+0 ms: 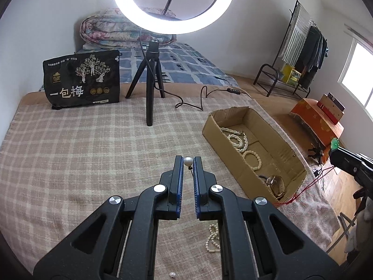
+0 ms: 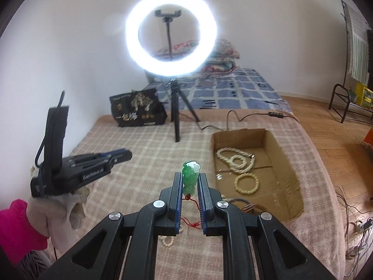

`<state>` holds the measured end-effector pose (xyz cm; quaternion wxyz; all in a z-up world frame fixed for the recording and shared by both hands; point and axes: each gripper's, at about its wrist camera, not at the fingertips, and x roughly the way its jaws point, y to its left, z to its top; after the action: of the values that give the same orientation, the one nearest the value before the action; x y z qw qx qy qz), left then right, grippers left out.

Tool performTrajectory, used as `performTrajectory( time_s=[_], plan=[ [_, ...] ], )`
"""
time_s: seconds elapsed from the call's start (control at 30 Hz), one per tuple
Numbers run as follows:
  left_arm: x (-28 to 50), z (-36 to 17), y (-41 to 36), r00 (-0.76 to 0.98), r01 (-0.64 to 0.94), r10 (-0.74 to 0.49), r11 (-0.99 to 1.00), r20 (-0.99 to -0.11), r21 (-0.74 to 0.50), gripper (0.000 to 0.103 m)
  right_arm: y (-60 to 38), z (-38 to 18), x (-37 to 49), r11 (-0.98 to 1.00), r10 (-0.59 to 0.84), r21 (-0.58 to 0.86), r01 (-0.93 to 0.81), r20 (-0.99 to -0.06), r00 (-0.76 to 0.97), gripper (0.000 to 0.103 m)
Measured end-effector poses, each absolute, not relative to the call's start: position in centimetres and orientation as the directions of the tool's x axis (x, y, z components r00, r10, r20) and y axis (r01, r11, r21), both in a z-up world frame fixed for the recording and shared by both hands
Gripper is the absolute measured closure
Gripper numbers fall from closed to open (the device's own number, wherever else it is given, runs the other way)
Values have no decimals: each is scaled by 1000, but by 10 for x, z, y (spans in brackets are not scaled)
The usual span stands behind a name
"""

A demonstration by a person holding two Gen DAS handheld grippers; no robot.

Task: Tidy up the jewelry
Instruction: 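Lift and carry the pearl earring and green pendant over the cardboard box with both tools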

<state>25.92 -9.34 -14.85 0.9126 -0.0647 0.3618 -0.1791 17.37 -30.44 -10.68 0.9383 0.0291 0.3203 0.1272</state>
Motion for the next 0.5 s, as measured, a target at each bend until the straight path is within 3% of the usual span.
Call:
performTrajectory(
  time_s=[0.5],
  plan=[
    [279,-132,-164,659,347,-441,897,-609,-274,97,-372,-106,219,986,148,152,-71,-587,796,92]
  ],
)
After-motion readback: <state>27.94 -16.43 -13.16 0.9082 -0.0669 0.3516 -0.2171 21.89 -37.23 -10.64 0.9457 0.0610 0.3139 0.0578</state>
